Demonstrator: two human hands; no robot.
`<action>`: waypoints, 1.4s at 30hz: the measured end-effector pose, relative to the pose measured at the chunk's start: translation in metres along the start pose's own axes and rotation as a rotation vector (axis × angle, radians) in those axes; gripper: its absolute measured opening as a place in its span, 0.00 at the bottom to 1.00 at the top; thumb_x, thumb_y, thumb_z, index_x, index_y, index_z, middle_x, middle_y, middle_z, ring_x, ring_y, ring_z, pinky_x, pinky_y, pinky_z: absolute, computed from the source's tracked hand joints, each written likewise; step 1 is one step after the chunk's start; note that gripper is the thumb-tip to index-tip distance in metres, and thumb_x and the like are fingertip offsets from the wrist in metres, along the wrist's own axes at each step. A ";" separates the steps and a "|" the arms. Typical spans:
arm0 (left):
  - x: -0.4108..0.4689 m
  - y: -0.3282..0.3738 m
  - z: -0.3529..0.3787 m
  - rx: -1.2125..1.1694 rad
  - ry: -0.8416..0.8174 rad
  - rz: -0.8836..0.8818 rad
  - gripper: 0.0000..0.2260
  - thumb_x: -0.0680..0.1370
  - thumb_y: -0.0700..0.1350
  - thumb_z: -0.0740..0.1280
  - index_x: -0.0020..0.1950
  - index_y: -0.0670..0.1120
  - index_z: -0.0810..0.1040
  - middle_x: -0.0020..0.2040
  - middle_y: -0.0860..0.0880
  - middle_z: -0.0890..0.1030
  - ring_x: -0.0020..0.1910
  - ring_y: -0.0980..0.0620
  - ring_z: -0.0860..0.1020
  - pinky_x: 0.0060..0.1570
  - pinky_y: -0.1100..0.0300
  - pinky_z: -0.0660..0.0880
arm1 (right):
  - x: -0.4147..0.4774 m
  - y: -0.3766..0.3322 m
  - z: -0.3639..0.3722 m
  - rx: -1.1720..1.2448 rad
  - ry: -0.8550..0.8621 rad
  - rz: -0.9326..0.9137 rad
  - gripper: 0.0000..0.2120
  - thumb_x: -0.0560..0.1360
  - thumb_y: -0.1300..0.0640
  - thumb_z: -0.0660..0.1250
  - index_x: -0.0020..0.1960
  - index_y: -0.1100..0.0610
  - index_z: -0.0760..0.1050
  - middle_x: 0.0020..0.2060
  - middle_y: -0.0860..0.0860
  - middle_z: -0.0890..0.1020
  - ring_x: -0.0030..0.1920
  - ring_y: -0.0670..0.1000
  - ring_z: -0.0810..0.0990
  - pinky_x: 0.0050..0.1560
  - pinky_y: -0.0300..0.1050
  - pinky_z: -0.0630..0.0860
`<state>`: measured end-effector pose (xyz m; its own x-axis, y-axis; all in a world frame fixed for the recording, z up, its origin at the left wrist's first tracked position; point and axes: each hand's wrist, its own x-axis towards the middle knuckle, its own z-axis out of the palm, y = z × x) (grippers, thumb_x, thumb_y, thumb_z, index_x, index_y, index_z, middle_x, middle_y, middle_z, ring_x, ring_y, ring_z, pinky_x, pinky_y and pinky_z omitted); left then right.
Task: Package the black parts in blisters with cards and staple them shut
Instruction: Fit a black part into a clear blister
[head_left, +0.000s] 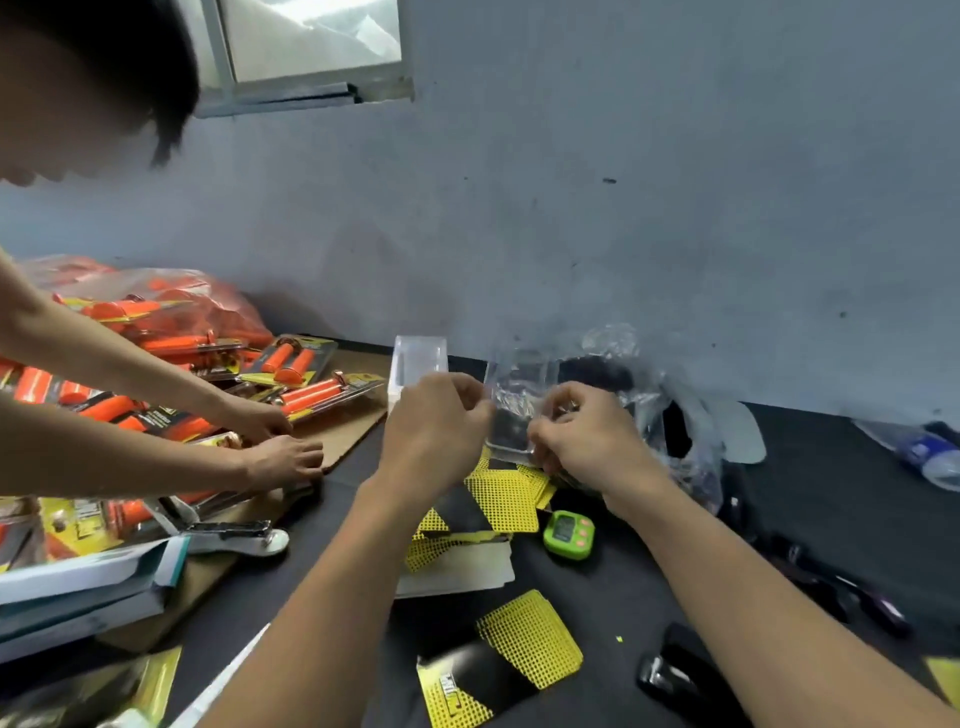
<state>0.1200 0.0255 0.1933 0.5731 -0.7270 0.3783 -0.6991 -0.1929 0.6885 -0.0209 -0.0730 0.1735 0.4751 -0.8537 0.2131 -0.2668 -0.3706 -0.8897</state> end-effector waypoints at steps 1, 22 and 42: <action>-0.011 0.001 0.010 -0.009 -0.026 -0.007 0.04 0.79 0.47 0.70 0.50 0.52 0.86 0.44 0.53 0.86 0.40 0.51 0.85 0.48 0.51 0.83 | -0.011 0.010 -0.006 0.006 0.017 0.020 0.06 0.73 0.64 0.73 0.46 0.58 0.77 0.32 0.56 0.85 0.29 0.53 0.83 0.35 0.52 0.81; -0.173 0.000 0.163 -0.946 -0.414 -0.288 0.24 0.74 0.36 0.69 0.65 0.58 0.78 0.50 0.51 0.87 0.50 0.49 0.86 0.46 0.47 0.84 | -0.194 0.142 -0.071 0.014 0.038 0.239 0.07 0.72 0.64 0.66 0.38 0.57 0.81 0.28 0.56 0.84 0.25 0.52 0.80 0.25 0.36 0.70; -0.189 -0.016 0.168 -0.589 0.075 -0.062 0.11 0.77 0.43 0.76 0.39 0.58 0.85 0.36 0.56 0.86 0.36 0.60 0.83 0.36 0.70 0.76 | -0.216 0.165 -0.046 -0.135 0.142 0.133 0.11 0.78 0.57 0.66 0.38 0.52 0.82 0.27 0.49 0.82 0.28 0.47 0.81 0.38 0.46 0.78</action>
<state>-0.0484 0.0552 0.0069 0.6486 -0.6737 0.3542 -0.3212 0.1797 0.9298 -0.2066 0.0338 -0.0003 0.3080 -0.9377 0.1609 -0.4334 -0.2889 -0.8537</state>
